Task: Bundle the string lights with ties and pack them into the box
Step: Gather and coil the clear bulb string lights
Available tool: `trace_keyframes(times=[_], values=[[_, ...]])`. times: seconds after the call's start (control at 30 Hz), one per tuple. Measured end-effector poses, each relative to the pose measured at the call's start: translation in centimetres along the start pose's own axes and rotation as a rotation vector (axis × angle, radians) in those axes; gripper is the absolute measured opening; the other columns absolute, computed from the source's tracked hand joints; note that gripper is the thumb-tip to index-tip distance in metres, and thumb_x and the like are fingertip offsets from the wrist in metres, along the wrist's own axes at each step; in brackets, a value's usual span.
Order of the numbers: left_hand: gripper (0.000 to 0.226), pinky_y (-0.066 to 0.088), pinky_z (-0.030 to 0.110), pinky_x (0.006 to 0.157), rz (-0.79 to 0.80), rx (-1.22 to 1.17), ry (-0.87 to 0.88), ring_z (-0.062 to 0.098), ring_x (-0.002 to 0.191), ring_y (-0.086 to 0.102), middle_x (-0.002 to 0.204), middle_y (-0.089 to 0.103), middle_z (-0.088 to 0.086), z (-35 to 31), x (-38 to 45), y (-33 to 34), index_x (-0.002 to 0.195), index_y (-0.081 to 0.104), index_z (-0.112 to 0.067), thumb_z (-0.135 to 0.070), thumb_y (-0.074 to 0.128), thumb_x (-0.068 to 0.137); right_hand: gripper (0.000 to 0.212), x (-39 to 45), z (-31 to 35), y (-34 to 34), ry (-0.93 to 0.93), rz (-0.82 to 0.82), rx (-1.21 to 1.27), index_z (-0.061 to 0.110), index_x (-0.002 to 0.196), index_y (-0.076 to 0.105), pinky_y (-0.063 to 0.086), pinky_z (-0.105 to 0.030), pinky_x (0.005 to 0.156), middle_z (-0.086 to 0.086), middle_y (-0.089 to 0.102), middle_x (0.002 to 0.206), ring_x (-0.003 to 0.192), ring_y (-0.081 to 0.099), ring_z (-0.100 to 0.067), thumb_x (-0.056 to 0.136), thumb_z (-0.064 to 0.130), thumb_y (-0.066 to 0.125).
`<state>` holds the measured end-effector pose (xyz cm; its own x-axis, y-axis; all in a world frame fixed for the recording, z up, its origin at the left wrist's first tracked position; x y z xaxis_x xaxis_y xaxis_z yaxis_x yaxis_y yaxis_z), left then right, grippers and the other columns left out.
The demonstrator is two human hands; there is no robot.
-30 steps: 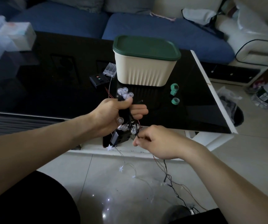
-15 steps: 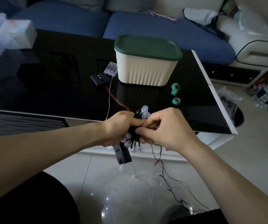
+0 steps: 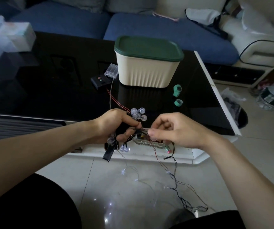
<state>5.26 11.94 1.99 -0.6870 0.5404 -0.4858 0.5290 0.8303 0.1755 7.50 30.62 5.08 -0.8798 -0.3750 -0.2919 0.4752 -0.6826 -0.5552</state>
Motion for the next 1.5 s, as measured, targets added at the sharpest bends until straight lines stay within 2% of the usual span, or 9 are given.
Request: trace_keyframes(times=[0.27,0.43,0.63,1.0,1.1,1.2,1.3,1.4,1.5], values=[[0.032,0.031,0.017,0.032,0.147,0.106,0.013,0.017,0.032,0.035,0.045,0.043,0.011,-0.2,-0.7,1.1,0.063,0.053,0.000,-0.014,0.047,0.091,0.006,0.5,-0.2,0.4,-0.162,-0.037,0.063,0.017,0.087,0.073,0.051,-0.021,0.069,0.006,0.071,0.077,0.072,0.063,-0.003,0.085,0.017,0.079],[0.024,0.034,0.022,0.040,0.213,-0.005,0.017,0.015,0.038,0.038,0.052,0.041,0.005,0.2,-0.4,0.8,0.066,0.064,-0.007,-0.014,0.053,0.086,0.008,1.0,-0.4,0.7,-0.130,-0.158,0.030,0.021,0.086,0.070,0.057,-0.036,0.074,0.000,0.070,0.080,0.072,0.062,-0.012,0.087,0.026,0.076],[0.018,0.029,0.022,0.042,0.232,-0.026,0.059,0.009,0.037,0.037,0.050,0.037,-0.002,0.2,-0.7,0.6,0.077,0.058,-0.007,-0.014,0.056,0.094,0.044,1.0,-0.5,-0.4,-0.058,-0.222,-0.106,0.020,0.074,0.064,0.044,-0.026,0.058,0.005,0.058,0.061,0.053,0.049,-0.005,0.079,0.064,0.059],[0.023,0.030,0.024,0.039,-0.088,-0.289,0.158,0.010,0.034,0.022,0.047,0.020,-0.006,-1.1,-0.5,-0.6,0.069,0.046,-0.015,-0.017,0.045,0.091,0.039,0.5,-1.8,-0.3,0.158,0.033,-0.082,0.014,0.083,0.068,0.049,-0.039,0.098,-0.003,0.076,0.082,0.092,0.071,-0.023,0.103,0.042,0.049],[0.019,0.038,0.025,0.047,-0.094,-0.378,0.151,0.013,0.044,0.035,0.057,0.031,-0.002,-1.3,-0.4,-0.6,0.074,0.047,-0.014,-0.021,0.048,0.092,0.029,0.7,-1.2,0.6,0.103,-0.027,-0.051,0.015,0.088,0.064,0.056,-0.036,0.072,-0.002,0.066,0.059,0.056,0.067,-0.016,0.104,0.035,0.052],[0.021,0.050,0.027,0.064,-0.081,-0.408,0.183,0.019,0.062,0.057,0.075,0.060,0.007,-1.5,-0.4,-0.8,0.075,0.062,-0.008,-0.016,0.051,0.090,0.025,1.2,-0.4,1.5,0.013,-0.129,-0.109,0.018,0.088,0.068,0.043,-0.024,0.051,0.005,0.056,0.053,0.045,0.051,-0.006,0.101,0.036,0.057],[0.030,0.051,0.032,0.097,-0.044,-0.412,0.169,0.024,0.095,0.069,0.109,0.072,0.018,-1.5,-0.2,-0.5,0.093,0.075,0.006,-0.013,0.052,0.086,0.017,1.4,0.2,2.2,-0.036,-0.116,-0.183,0.023,0.091,0.070,0.033,-0.015,0.049,0.011,0.054,0.053,0.046,0.045,-0.001,0.099,0.035,0.061],[0.041,0.051,0.032,0.101,0.009,-0.483,0.131,0.027,0.115,0.065,0.122,0.066,0.023,-1.4,-0.3,-0.1,0.120,0.058,0.012,-0.010,0.049,0.087,0.012,1.3,0.4,2.9,-0.046,-0.026,-0.262,0.025,0.103,0.069,0.036,-0.020,0.052,0.005,0.059,0.063,0.054,0.050,-0.009,0.100,0.029,0.058],[0.022,0.051,0.035,0.101,-0.019,-0.483,0.154,0.031,0.117,0.064,0.124,0.064,0.025,-1.3,-0.3,0.3,0.107,0.059,0.007,-0.003,0.044,0.092,0.019,1.1,0.5,3.2,-0.057,-0.024,-0.321,0.023,0.110,0.070,0.037,-0.018,0.051,0.006,0.059,0.065,0.055,0.051,-0.009,0.101,0.021,0.054]])
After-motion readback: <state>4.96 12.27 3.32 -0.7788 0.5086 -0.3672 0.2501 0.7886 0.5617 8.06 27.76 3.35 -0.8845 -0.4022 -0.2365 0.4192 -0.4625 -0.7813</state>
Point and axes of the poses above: each hand's wrist, its own x-axis towards the middle knuckle, its own y-axis out of the palm, z = x × y, the point moved 3 cm from there along x, towards the middle knuckle
